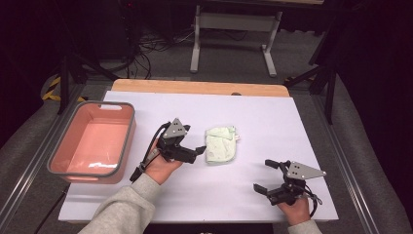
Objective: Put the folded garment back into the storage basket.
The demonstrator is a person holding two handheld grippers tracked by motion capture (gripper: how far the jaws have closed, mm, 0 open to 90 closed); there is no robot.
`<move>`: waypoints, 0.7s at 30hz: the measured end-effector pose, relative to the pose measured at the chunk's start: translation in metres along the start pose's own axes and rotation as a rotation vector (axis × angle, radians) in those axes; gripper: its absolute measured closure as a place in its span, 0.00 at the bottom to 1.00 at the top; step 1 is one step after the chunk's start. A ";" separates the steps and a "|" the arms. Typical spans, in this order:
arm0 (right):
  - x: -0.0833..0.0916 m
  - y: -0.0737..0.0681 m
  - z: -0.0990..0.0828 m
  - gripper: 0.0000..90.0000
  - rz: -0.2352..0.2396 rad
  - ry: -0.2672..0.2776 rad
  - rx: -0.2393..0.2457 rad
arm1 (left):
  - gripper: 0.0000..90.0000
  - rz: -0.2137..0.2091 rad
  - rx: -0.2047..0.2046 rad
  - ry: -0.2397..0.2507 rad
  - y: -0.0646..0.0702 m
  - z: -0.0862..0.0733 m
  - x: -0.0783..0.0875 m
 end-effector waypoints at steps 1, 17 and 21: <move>0.000 0.000 0.000 0.00 0.000 0.000 0.000 | 0.09 0.001 0.001 -0.005 -0.001 0.001 -0.002; 0.000 -0.001 0.000 0.00 0.007 -0.002 0.007 | 0.08 0.043 -0.021 -0.077 -0.015 0.014 -0.031; 0.000 -0.001 0.000 0.00 0.010 -0.001 0.006 | 0.08 0.033 -0.003 -0.084 -0.018 0.017 -0.037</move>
Point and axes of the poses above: each handheld gripper's, and its own axes: x roughly backward along the jaws, z roughly out of its top, y roughly to its right, the point moved 3 cm from there along -x, roughly forward along the jaws, and after that the axes turned 7 degrees about -x, right-handed, at the moved point
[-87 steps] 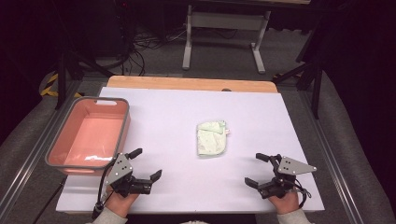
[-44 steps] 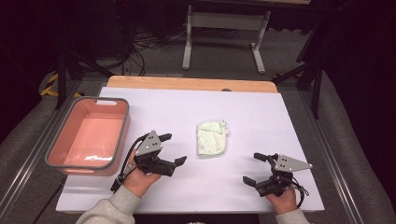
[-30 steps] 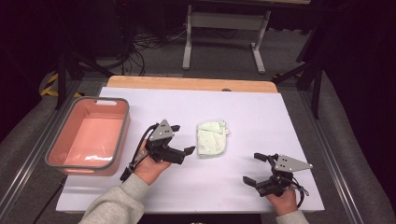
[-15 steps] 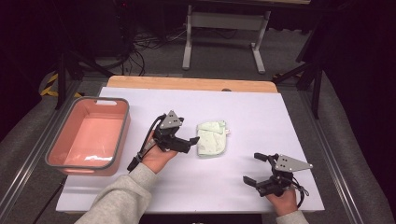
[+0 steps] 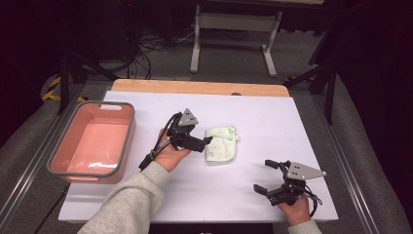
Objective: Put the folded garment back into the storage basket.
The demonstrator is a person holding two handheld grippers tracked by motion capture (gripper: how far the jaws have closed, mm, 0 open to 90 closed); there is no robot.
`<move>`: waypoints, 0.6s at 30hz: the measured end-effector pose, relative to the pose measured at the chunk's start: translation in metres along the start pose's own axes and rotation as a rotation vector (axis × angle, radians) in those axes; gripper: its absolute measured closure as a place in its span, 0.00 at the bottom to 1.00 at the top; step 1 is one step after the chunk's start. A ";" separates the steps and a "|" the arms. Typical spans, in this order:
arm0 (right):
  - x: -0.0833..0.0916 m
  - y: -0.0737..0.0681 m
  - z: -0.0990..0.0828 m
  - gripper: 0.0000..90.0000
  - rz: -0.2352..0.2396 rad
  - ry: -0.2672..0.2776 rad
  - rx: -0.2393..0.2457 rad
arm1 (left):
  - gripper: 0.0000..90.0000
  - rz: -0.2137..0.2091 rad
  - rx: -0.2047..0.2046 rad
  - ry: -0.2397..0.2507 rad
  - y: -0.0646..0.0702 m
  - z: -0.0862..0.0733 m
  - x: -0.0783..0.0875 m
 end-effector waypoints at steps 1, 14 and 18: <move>0.000 0.000 0.000 0.00 0.002 0.000 0.000 | 0.08 -0.001 0.000 -0.005 0.000 0.001 -0.004; 0.001 0.000 0.000 0.00 0.006 0.000 -0.001 | 0.11 -0.003 0.054 -0.028 -0.008 0.001 -0.024; 0.001 0.000 0.000 0.00 0.007 0.002 -0.001 | 0.12 0.012 0.071 -0.040 -0.014 0.000 -0.030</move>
Point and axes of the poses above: each handheld gripper's, and its own axes: x roughly backward along the jaws, z roughly out of its top, y roughly to its right, the point moved 3 cm from there along -x, roughly forward along the jaws, and after that the axes turned 7 degrees about -x, right-handed, at the moved point
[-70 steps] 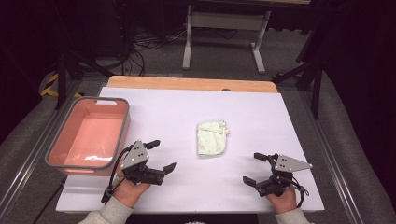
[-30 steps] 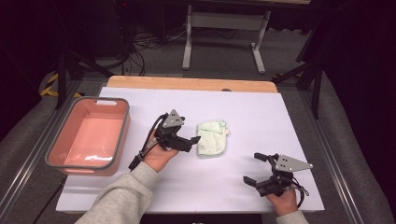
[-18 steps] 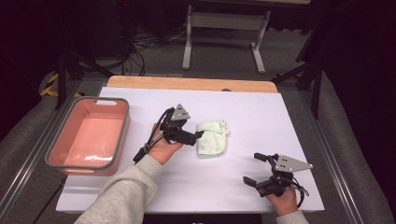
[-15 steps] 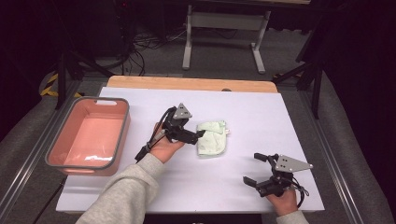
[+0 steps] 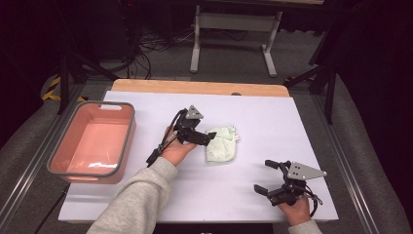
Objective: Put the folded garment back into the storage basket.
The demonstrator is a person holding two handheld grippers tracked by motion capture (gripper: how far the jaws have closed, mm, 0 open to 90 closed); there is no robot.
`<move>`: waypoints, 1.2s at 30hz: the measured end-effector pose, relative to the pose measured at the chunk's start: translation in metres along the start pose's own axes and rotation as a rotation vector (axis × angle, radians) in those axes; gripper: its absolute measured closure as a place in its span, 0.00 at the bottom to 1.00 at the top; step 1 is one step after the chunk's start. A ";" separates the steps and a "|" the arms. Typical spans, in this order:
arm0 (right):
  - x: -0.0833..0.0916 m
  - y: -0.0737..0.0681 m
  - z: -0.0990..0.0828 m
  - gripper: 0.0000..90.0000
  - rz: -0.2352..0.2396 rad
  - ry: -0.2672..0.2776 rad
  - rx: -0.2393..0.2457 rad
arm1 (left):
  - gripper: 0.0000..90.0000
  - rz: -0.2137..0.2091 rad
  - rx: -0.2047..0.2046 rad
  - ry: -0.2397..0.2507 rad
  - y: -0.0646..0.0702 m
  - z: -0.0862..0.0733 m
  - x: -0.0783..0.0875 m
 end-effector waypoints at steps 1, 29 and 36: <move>0.000 0.000 0.000 0.00 0.001 0.000 0.000 | 0.13 0.000 0.023 -0.004 -0.001 -0.001 -0.003; 0.000 -0.001 0.000 0.00 0.013 -0.004 0.007 | 0.32 -0.019 0.097 -0.087 -0.005 -0.021 -0.039; 0.000 -0.001 0.000 0.00 0.015 -0.004 0.008 | 0.36 -0.016 0.077 -0.152 -0.001 -0.022 -0.045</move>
Point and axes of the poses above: each handheld gripper's, and its own axes: x roughly backward along the jaws, z roughly out of its top, y roughly to its right, the point moved 3 cm from there along -x, roughly forward along the jaws, and after that the axes turned 7 degrees about -x, right-handed, at the moved point
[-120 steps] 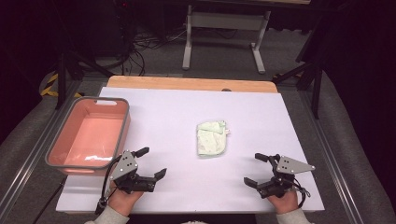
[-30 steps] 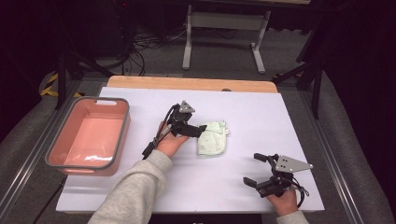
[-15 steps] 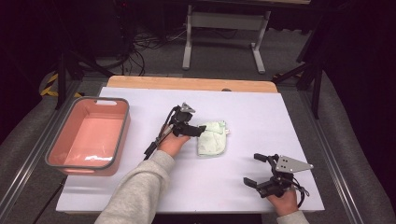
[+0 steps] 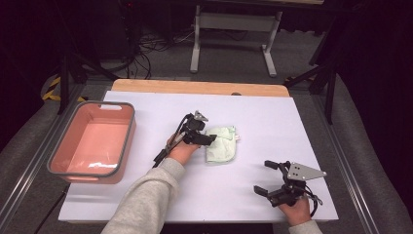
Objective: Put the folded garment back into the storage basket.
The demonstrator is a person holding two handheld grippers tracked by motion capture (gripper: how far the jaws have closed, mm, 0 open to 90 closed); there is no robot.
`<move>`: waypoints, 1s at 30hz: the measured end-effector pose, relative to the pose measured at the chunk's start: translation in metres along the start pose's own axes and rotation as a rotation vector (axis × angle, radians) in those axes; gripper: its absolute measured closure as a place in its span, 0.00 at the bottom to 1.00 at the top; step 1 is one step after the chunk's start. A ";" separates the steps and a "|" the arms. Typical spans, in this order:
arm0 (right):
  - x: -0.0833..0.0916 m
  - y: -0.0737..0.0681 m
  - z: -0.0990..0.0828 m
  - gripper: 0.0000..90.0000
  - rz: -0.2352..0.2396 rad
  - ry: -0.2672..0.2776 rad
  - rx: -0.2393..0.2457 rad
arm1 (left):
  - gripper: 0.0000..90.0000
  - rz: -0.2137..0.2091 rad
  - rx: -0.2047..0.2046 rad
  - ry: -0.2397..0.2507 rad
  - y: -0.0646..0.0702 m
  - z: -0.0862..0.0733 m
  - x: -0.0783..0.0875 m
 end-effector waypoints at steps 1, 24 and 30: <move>0.000 0.000 0.000 0.00 0.000 0.000 0.000 | 0.36 0.000 0.000 0.000 0.000 0.000 0.000; 0.000 -0.001 0.000 0.00 0.007 -0.003 -0.001 | 0.51 0.001 -0.001 -0.071 0.007 -0.002 -0.008; 0.000 -0.001 0.000 0.00 0.009 -0.003 0.000 | 0.60 -0.021 0.006 -0.079 0.009 0.000 -0.007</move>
Point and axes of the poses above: each handheld gripper's, and its own axes: x roughly backward along the jaws, z roughly out of its top, y roughly to its right, the point moved 3 cm from there along -x, roughly forward along the jaws, and after that the axes turned 7 degrees about -x, right-handed, at the moved point
